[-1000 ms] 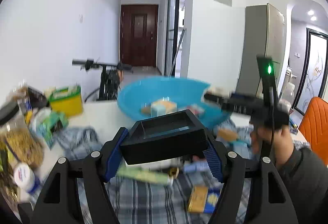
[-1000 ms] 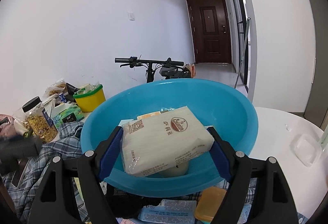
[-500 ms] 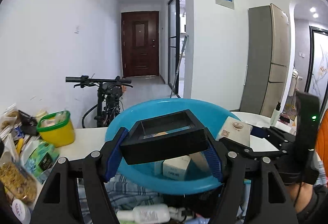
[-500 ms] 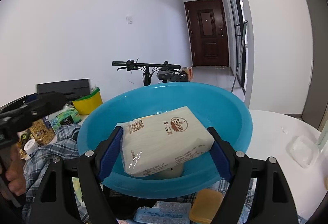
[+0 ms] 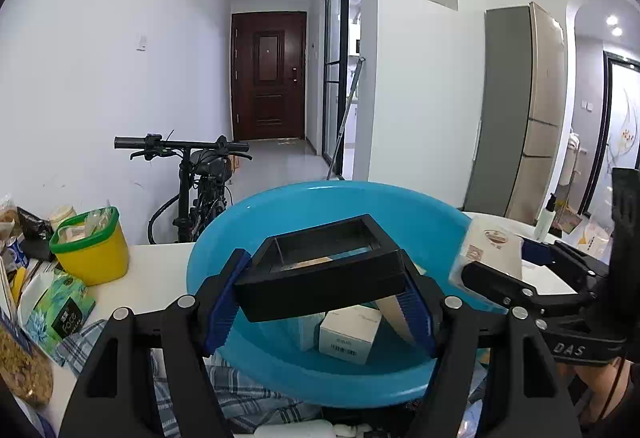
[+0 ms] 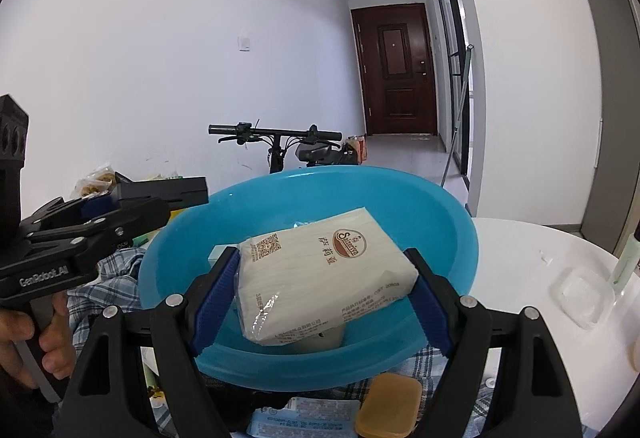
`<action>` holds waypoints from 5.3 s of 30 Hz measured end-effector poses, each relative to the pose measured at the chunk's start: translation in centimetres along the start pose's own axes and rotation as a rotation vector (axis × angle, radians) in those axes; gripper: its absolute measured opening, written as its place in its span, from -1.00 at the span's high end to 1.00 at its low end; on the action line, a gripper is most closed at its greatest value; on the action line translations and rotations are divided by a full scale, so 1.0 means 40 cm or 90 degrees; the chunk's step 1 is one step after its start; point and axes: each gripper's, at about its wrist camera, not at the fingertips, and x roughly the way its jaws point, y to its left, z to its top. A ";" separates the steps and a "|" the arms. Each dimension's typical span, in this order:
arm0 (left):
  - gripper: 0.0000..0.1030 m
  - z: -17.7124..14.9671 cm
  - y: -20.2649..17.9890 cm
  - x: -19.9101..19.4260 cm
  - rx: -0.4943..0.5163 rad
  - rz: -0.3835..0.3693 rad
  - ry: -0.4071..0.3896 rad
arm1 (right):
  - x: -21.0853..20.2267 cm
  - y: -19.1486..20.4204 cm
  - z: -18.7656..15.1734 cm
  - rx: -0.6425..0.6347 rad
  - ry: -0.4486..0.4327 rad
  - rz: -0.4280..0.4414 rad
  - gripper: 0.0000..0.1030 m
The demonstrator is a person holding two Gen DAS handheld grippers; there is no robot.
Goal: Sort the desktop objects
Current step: 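Carry the soap bar over the turquoise basin with the right gripper while the left carries the tray, then lower the black tray into the basin and open the left gripper, then lower the soap bar into the basin and open the right gripper, then move the left gripper to the white lotion bottle and grasp it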
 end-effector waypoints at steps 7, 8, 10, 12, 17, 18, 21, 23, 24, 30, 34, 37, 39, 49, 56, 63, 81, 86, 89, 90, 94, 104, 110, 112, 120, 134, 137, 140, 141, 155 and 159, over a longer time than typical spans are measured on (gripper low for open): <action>-0.42 -0.013 -0.007 0.037 0.002 -0.007 0.011 | -0.005 -0.007 -0.002 0.007 -0.003 -0.002 -0.54; -0.42 -0.015 -0.008 0.039 0.004 -0.007 0.012 | -0.002 -0.008 -0.002 0.007 -0.002 -0.002 -0.54; -0.42 -0.017 -0.008 0.047 0.003 -0.002 0.017 | 0.004 -0.005 -0.001 0.006 -0.001 -0.003 -0.54; -0.42 -0.020 -0.002 0.052 -0.003 -0.004 0.022 | 0.007 -0.002 0.000 0.005 -0.002 -0.003 -0.54; -0.42 -0.022 -0.003 0.053 -0.003 0.004 0.021 | 0.013 0.002 -0.002 0.006 0.003 -0.002 -0.54; -0.42 -0.022 -0.004 0.051 -0.005 0.006 0.018 | 0.013 0.001 -0.003 0.007 0.004 0.000 -0.54; -0.42 -0.019 -0.001 0.057 -0.012 0.010 0.020 | 0.012 -0.003 -0.001 0.006 0.004 -0.001 -0.54; -0.42 -0.023 0.004 0.069 -0.030 0.000 0.028 | 0.007 -0.006 0.001 0.008 0.001 0.001 -0.54; -0.44 -0.024 0.007 0.073 -0.034 0.003 0.030 | 0.005 -0.007 0.003 0.009 -0.002 -0.002 -0.54; -1.00 -0.024 0.027 0.071 -0.048 0.051 0.020 | 0.008 -0.010 0.004 0.014 -0.002 0.000 -0.54; -1.00 -0.024 0.043 0.067 -0.061 0.054 0.021 | 0.009 -0.008 0.000 0.011 0.002 0.001 -0.54; -1.00 -0.029 0.054 0.067 -0.066 0.053 0.028 | 0.014 -0.006 -0.001 0.008 0.006 0.000 -0.54; -1.00 -0.032 0.059 0.065 -0.069 0.054 0.030 | 0.015 -0.006 -0.002 0.007 0.009 0.002 -0.54; -1.00 -0.032 0.050 0.054 -0.064 0.045 0.019 | 0.022 -0.009 -0.009 0.004 0.017 -0.005 -0.54; -1.00 -0.040 0.046 0.059 -0.064 0.036 0.029 | 0.023 -0.008 -0.012 -0.002 0.021 -0.009 -0.54; -1.00 -0.038 0.043 0.050 -0.061 0.035 0.024 | 0.023 -0.008 -0.015 -0.005 0.022 -0.013 -0.54; -1.00 -0.051 0.028 0.061 -0.050 0.036 0.035 | 0.032 -0.011 -0.015 -0.005 0.023 -0.008 -0.55; -1.00 -0.051 0.026 0.060 -0.049 0.031 0.036 | 0.045 -0.018 -0.017 -0.008 0.038 -0.026 -0.56; -1.00 -0.051 0.019 0.061 -0.043 0.029 0.041 | 0.044 -0.024 -0.016 -0.002 0.034 -0.023 -0.55; -1.00 -0.050 0.017 0.061 -0.041 0.032 0.041 | 0.043 -0.024 -0.015 -0.002 0.033 -0.023 -0.55; -1.00 -0.051 0.017 0.059 -0.041 0.037 0.040 | 0.045 -0.026 -0.018 0.001 0.036 -0.018 -0.55; -1.00 -0.057 0.014 0.060 -0.038 0.040 0.041 | 0.055 -0.028 -0.018 -0.005 0.055 -0.043 -0.99; -1.00 -0.060 0.016 0.059 -0.040 0.039 0.041 | 0.055 -0.022 -0.026 -0.010 0.060 -0.043 -0.99; -1.00 -0.062 0.016 0.059 -0.038 0.043 0.041 | 0.056 -0.016 -0.026 -0.012 0.060 -0.042 -0.99; -1.00 -0.058 0.032 0.053 -0.038 0.055 0.044 | 0.053 -0.019 -0.024 -0.012 0.062 -0.042 -0.99; -1.00 -0.146 0.102 -0.052 -0.052 0.054 0.093 | 0.046 -0.020 -0.020 -0.004 0.063 -0.039 -0.99; -1.00 -0.189 0.091 -0.044 -0.038 0.056 0.115 | 0.044 -0.019 -0.020 -0.006 0.062 -0.038 -1.00; -1.00 -0.240 0.063 -0.023 0.021 0.065 0.139 | 0.044 -0.018 -0.020 -0.006 0.063 -0.038 -0.99; -1.00 -0.249 0.057 -0.018 0.031 0.070 0.146 | 0.046 -0.017 -0.020 -0.006 0.063 -0.038 -0.99; -1.00 -0.307 0.060 0.045 0.002 0.062 0.244 | 0.053 -0.003 -0.026 -0.016 0.074 -0.033 -1.00; -0.93 -0.309 0.075 0.056 -0.016 0.066 0.258 | 0.052 0.002 -0.027 -0.020 0.074 -0.034 -1.00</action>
